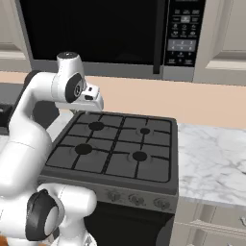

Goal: The microwave is finished heating the shrimp and tomato. Take the bowl containing the food and place it on the dining counter.

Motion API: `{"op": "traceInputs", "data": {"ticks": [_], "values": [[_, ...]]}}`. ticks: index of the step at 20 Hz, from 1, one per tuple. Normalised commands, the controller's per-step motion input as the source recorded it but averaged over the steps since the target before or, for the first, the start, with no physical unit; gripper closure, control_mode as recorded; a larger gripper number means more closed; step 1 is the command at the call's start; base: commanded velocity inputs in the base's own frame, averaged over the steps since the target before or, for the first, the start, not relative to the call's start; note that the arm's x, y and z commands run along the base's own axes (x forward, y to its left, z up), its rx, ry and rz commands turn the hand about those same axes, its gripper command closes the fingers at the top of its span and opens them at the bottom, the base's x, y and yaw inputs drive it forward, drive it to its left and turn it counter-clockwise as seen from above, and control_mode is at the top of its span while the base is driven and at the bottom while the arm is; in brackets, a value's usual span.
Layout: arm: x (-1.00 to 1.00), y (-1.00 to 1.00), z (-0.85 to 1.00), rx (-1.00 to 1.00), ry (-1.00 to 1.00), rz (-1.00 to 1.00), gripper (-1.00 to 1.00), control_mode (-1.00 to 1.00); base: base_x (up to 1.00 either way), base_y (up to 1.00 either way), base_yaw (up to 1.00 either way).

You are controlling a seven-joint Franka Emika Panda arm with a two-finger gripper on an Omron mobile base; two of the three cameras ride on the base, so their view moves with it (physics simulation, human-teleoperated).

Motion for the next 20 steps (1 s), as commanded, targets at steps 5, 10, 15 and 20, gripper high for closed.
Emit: {"op": "traceInputs", "data": {"ticks": [5,10,15,20], "values": [[-0.27,0.00,0.00,0.00,-0.07,0.00,-1.00,-1.00,0.00,0.00,0.00],[-0.56,-0.32,0.00,0.00,-0.02,0.00,-1.00,-1.00,0.00,0.00,0.00],[-0.11,-0.11,0.00,0.00,0.00,-0.01,-1.00,1.00,-0.33,-0.51,-0.04],[0.00,0.00,0.00,0.00,0.00,0.00,-1.00,1.00,-0.37,-0.61,-0.01]]}}
